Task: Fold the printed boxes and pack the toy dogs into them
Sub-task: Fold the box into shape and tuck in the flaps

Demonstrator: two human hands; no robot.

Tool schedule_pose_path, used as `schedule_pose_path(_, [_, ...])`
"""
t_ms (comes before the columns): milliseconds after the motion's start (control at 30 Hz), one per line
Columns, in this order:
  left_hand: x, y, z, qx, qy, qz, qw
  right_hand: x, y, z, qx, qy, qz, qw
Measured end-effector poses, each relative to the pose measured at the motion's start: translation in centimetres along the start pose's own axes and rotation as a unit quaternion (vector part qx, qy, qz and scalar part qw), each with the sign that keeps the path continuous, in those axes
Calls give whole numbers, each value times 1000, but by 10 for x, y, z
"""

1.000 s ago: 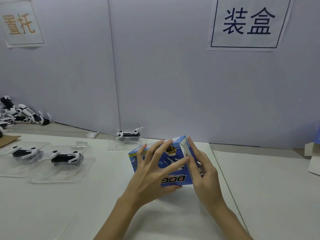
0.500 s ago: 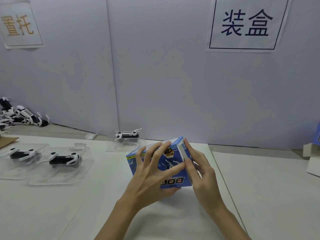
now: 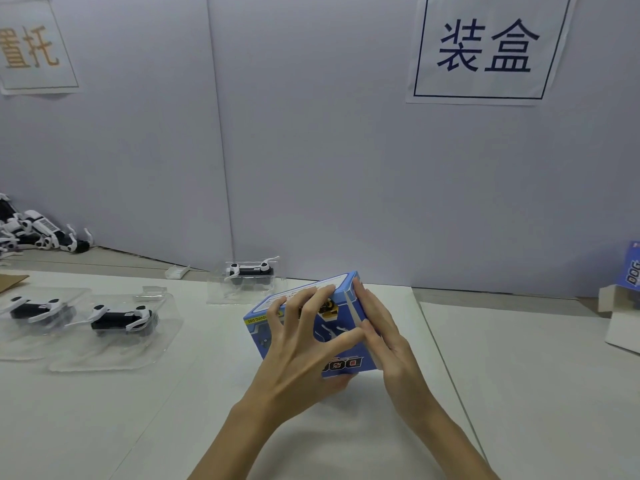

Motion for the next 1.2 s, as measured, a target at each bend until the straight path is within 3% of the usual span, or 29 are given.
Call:
schedule_pose_path(267, [4, 2, 0, -9, 1, -11, 1000, 4, 1, -1, -11, 92, 26, 995])
schedule_pose_path(367, [6, 4, 4, -14, 20, -17, 1000, 9, 0, -5, 11, 117, 3, 993])
schedule_pose_path(467, [7, 5, 8, -13, 38, -20, 999, 15, 1, -6, -29, 147, 4, 989])
schedule_pose_path(567, [6, 4, 11, -13, 65, -37, 997, 11, 1, -3, -24, 56, -10, 998])
schedule_pose_path(633, [3, 2, 12, -52, 106, -64, 991, 5, 2, 5, -63, 13, -17, 998])
schedule_pose_path(767, [-2, -1, 7, -103, 150, -91, 979, 0, 2, 15, -108, 58, -30, 992])
schedule_pose_path(1200, [-2, -4, -1, -106, 119, -48, 986, 17, 2, 18, -44, -19, -95, 994])
Point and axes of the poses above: each hand's wrist, its own y-axis away from the middle knuckle, its own x-axis out of the palm, z = x × y, the point moved 3 cm from there along -y, towards the middle knuckle, and after that the axes turned 6 degrees about -x, right-handed, at the moved point
